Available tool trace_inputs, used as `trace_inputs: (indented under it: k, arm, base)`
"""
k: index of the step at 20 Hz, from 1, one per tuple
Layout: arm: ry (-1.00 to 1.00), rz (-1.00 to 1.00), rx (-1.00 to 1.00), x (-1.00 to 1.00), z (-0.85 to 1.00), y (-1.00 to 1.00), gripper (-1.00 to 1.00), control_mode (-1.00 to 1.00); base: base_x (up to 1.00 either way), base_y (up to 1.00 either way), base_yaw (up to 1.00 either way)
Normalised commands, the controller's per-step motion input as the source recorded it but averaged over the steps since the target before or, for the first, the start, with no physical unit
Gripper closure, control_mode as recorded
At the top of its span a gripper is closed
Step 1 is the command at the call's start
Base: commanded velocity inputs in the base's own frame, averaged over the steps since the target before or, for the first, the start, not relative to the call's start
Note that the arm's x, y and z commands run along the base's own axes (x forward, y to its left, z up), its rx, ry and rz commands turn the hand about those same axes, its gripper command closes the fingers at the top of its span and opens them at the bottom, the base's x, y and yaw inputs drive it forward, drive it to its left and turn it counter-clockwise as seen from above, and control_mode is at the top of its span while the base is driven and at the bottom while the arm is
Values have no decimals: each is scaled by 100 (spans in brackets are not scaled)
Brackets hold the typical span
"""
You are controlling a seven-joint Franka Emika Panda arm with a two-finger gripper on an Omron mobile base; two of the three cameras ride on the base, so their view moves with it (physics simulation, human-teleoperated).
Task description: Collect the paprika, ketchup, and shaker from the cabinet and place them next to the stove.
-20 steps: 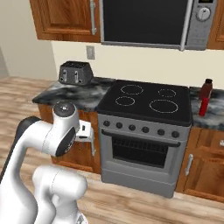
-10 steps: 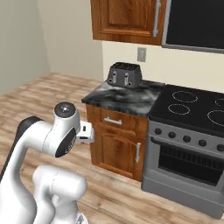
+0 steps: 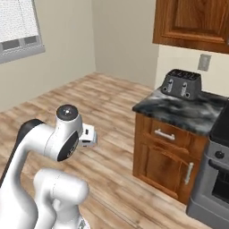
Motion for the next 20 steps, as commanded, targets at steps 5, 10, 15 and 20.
trace_inputs:
  k: [5, 10, 15, 20]
  arm:
    - [0, 0, 0, 0, 0, 0, -100, 100]
    - [0, 0, 0, 0, 0, 0, -100, 100]
    - [0, 0, 0, 0, 0, 0, -100, 100]
    - [0, 0, 0, 0, 0, 0, -100, 100]
  base:
    - [-14, 77, 42]
    - [-20, 80, 42]
    - [-30, 75, 43]
    - [-1, 42, 39]
